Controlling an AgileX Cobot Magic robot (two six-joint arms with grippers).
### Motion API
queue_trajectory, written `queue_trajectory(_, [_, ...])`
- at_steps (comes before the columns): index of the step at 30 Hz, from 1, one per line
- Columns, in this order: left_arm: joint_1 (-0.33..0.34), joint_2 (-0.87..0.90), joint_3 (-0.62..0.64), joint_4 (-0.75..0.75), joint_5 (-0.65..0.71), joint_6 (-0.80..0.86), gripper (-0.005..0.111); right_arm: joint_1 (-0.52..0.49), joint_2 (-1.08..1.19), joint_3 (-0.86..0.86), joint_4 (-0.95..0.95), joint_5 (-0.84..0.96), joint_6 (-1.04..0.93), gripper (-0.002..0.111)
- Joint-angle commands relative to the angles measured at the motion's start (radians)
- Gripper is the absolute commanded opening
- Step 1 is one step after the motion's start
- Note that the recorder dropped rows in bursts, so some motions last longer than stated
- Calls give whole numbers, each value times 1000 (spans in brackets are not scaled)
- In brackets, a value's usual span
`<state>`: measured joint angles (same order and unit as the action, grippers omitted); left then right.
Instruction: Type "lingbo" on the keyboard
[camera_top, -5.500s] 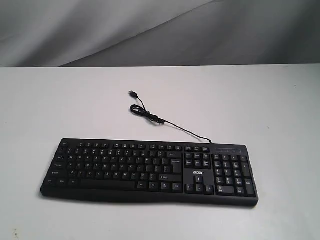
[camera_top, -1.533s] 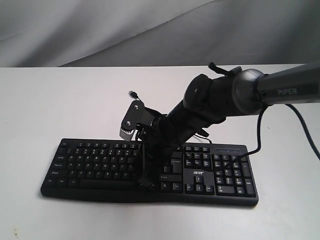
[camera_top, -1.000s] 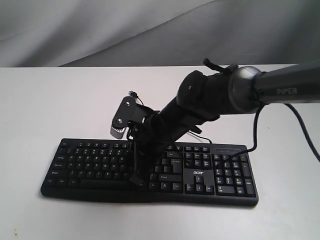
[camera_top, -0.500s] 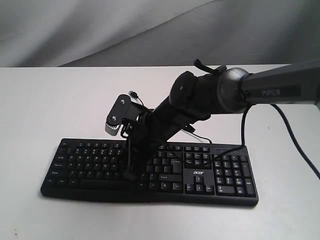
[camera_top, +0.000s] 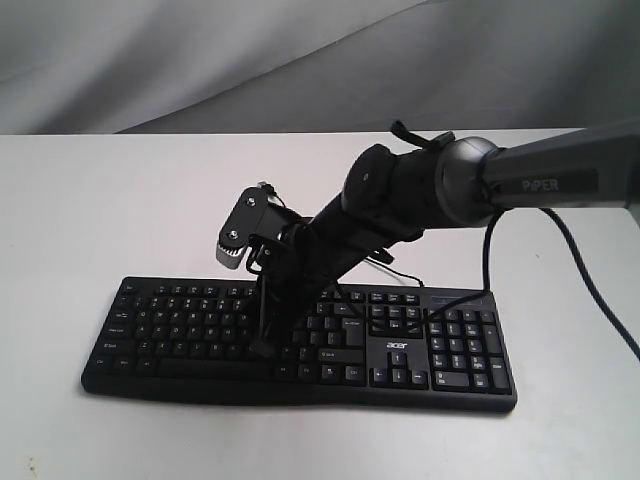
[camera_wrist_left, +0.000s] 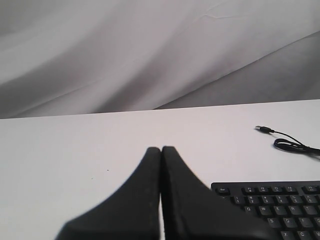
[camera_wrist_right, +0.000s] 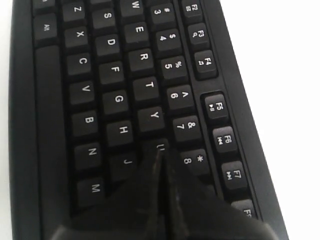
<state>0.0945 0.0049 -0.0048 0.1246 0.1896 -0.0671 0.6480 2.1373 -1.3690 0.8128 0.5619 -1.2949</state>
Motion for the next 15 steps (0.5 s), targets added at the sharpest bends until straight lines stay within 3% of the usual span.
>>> queue_trajectory(1, [-5,-5,5,0,-6,-2,1,-8,2,-3,-2,-6,-1,0])
queue_trajectory(15, [-5,-5,5,0,-6,-2,1,-10,21,-5,2,-8,-1,0])
